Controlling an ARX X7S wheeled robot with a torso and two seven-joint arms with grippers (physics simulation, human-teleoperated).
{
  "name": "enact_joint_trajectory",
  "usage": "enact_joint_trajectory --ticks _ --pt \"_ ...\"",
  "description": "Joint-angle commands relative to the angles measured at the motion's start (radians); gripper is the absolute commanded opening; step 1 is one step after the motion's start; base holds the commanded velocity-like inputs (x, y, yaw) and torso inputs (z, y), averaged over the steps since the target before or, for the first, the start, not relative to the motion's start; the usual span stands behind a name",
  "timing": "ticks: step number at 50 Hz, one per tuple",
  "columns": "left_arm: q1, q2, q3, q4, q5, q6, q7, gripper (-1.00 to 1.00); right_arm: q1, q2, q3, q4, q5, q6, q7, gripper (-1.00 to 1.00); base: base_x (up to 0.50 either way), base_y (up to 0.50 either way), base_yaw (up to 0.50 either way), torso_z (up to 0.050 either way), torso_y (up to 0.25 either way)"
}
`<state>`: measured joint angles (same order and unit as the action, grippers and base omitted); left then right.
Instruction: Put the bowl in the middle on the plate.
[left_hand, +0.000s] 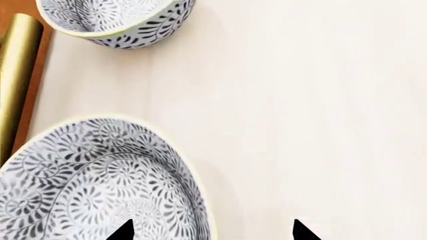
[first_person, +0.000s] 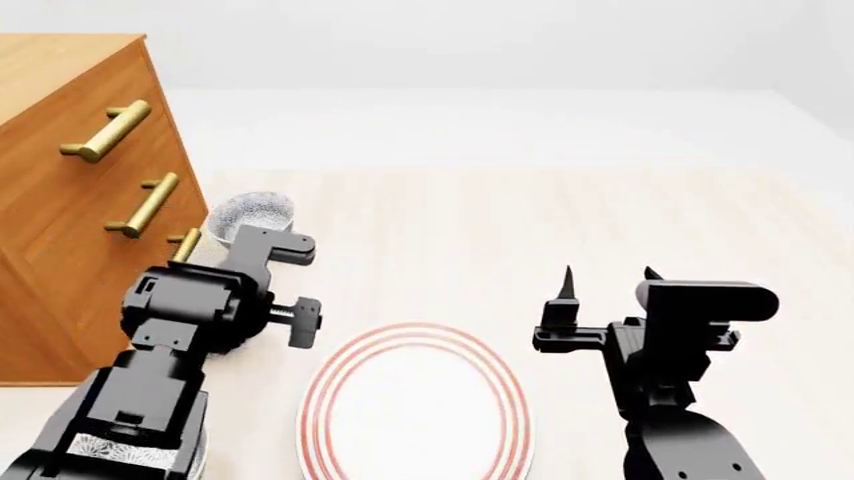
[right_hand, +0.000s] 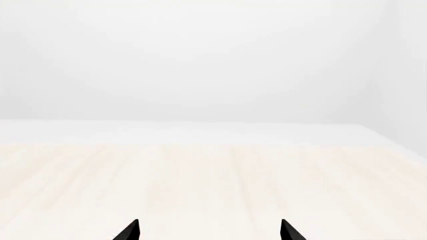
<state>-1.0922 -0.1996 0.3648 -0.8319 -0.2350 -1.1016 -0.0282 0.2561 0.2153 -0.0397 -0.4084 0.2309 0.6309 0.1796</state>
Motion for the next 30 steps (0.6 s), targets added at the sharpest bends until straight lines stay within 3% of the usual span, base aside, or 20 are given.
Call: enact_joint_trajectory --ticks 1,7,14,15,25,30 --pt "-0.038 0.034 0.024 -0.216 0.025 0.133 0.015 1.0 -0.007 0.003 0.002 -0.007 0.01 -0.002 0.005 1.0 0.0 0.0 0.0 0.0 0.0" --pt "-0.099 0.076 0.031 -0.455 0.043 0.271 0.028 1.0 -0.005 0.004 0.003 -0.001 0.014 -0.005 0.006 1.0 0.0 0.0 0.0 0.0 0.0" --pt "-0.096 0.08 0.016 -0.472 0.058 0.29 0.015 1.0 -0.005 0.006 0.003 0.003 0.018 -0.007 0.009 1.0 0.0 0.0 0.0 0.0 0.0" --pt "-0.096 0.079 0.011 -0.472 0.059 0.296 0.005 -1.0 -0.005 0.007 0.002 0.002 0.018 -0.006 0.009 1.0 0.0 0.0 0.0 0.0 0.0" --pt "-0.1 0.075 0.014 -0.451 0.066 0.292 0.018 -1.0 -0.008 0.011 0.002 -0.004 0.023 -0.008 0.015 1.0 0.0 0.0 0.0 0.0 0.0" --pt "-0.054 0.053 0.01 -0.309 0.056 0.216 0.007 -1.0 -0.009 0.013 0.0 -0.009 0.024 -0.012 0.017 1.0 0.0 0.0 0.0 0.0 0.0"
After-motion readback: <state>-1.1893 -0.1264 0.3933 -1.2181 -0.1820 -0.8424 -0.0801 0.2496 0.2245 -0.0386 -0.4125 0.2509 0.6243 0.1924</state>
